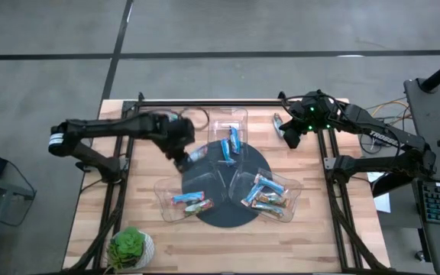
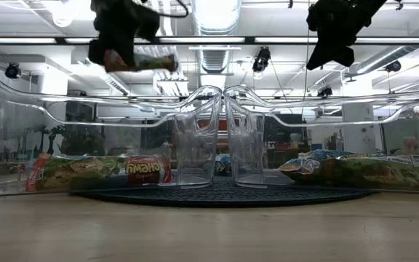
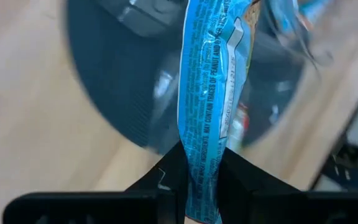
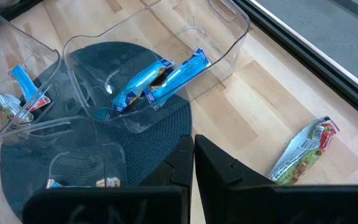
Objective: Pick and place Granola Bars by type
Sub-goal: Put the red granola bar into the left transparent bin
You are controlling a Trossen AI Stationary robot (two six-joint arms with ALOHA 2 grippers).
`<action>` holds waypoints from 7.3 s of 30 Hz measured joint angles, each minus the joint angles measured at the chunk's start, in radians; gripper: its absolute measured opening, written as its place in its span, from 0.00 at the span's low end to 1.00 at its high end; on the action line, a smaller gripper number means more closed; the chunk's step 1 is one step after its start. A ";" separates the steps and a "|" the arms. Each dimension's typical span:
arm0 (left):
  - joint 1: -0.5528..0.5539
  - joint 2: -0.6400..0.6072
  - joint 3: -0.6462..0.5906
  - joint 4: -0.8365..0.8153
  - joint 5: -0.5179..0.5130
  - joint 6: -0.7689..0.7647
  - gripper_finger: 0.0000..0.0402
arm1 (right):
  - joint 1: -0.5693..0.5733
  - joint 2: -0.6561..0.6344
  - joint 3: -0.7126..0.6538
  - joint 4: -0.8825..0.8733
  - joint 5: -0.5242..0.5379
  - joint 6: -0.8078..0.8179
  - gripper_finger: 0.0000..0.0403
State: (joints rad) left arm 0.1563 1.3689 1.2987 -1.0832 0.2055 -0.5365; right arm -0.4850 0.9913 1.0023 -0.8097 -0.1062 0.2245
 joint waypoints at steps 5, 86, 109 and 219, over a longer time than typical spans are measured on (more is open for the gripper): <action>-0.149 0.000 -0.017 0.002 0.032 -0.009 0.11 | 0.000 0.000 0.000 0.000 0.000 0.000 0.02; 0.215 -0.340 -0.369 0.451 -0.171 0.312 0.00 | 0.000 0.000 0.000 0.043 -0.003 0.062 0.02; 0.484 -0.258 -0.280 0.447 -0.108 0.452 0.00 | -0.001 0.000 0.001 0.060 0.017 0.131 0.02; 0.484 -0.262 -0.282 0.446 -0.121 0.432 0.00 | -0.346 0.845 0.131 -0.074 0.130 0.105 0.17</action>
State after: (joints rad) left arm 0.6403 1.1065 1.0168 -0.6369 0.0845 -0.1049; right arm -0.8307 1.8359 1.1336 -0.8833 0.0238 0.3291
